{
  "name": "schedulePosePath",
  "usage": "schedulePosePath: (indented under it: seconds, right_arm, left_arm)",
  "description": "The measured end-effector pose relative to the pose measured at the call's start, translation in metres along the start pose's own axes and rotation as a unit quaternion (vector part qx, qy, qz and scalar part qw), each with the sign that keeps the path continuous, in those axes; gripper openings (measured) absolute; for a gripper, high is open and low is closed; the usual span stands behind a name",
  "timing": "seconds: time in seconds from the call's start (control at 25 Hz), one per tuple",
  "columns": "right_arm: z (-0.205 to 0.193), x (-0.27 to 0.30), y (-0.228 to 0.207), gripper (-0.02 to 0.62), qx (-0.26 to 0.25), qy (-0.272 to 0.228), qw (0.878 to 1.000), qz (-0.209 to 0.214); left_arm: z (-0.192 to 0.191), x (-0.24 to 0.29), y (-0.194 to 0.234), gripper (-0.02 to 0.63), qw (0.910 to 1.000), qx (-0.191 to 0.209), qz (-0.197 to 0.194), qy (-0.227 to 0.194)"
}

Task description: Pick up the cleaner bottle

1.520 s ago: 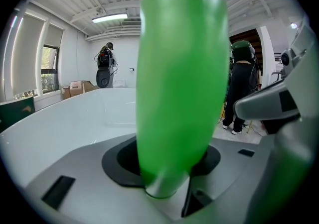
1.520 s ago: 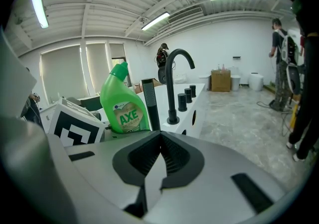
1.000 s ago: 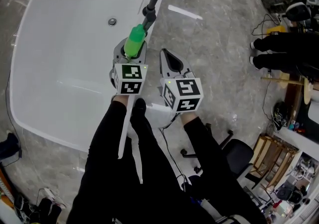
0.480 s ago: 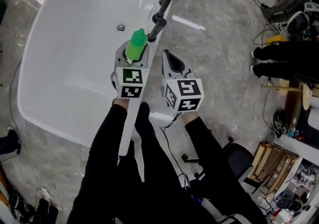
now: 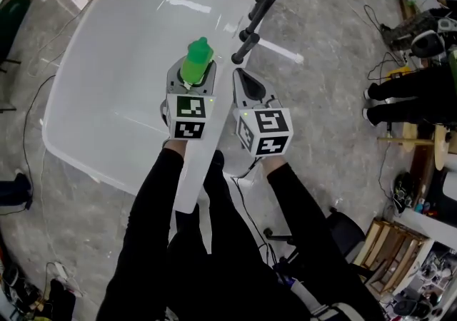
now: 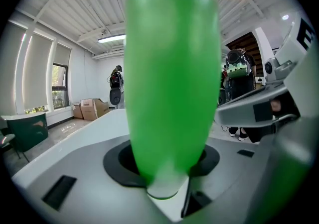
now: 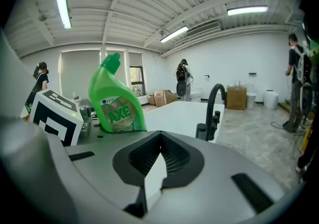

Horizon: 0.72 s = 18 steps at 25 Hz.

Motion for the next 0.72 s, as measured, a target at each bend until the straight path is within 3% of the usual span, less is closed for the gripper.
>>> schedulePosePath:
  seconds: [0.72]
  right_arm:
    - [0.008,-0.012,0.121,0.002,-0.038,-0.015,0.996,0.081]
  left_arm:
    - [0.013,-0.131,0.075,0.195,0.9967,0.002,0.080,-0.009]
Point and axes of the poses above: the fingertips, and each gripper's own axes: x forward along the fingers, y to its left, z out of its top, the point moved 9 cm from there along -x, backward along the fingers, and after that the axes turned 10 degrees about x, right-handed, at the moved point
